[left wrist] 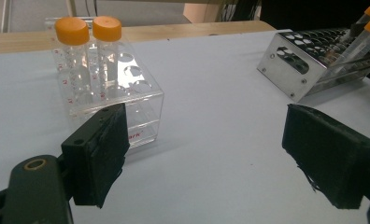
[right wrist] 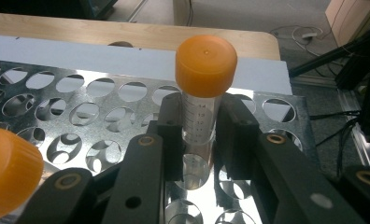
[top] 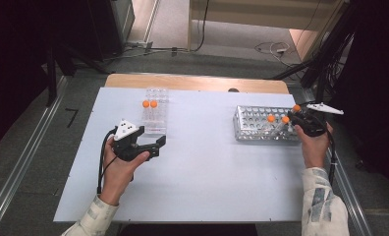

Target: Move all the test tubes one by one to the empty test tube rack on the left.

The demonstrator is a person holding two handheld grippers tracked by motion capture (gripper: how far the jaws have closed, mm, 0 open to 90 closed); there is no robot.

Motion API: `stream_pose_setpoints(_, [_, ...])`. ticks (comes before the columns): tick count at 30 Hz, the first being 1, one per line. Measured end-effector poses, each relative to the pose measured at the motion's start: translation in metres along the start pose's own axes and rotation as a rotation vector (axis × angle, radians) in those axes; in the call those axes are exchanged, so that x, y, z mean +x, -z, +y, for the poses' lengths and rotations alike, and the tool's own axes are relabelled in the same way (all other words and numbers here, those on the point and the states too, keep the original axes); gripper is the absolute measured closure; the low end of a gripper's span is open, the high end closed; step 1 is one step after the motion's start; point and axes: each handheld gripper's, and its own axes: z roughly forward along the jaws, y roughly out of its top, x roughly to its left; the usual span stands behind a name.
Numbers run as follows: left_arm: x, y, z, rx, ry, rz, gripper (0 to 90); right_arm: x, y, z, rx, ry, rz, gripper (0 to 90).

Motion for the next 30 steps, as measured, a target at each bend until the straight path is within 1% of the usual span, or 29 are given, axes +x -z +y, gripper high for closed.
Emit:
stream_pose_setpoints(6, [0.000,-0.001,-0.001,0.004,0.000,-0.001,14.4,0.001,-0.001,0.000,-0.006,0.004,0.004,71.7])
stream_pose_setpoints(13, [0.000,-0.002,-0.002,0.009,0.001,0.000,14.3,0.000,0.007,0.006,-0.019,0.000,0.000,71.8])
stream_pose_setpoints(22, [0.001,-0.002,-0.002,0.010,0.001,-0.001,14.3,0.002,0.032,0.026,-0.080,0.019,0.003,71.8])
stream_pose_setpoints(24, [0.001,-0.002,-0.002,0.011,0.001,-0.001,14.3,0.003,0.038,0.030,-0.089,0.019,0.008,71.9])
stream_pose_setpoints(30, [0.000,0.000,-0.001,0.011,0.000,-0.002,14.3,0.005,0.057,0.036,-0.103,0.025,0.001,71.9])
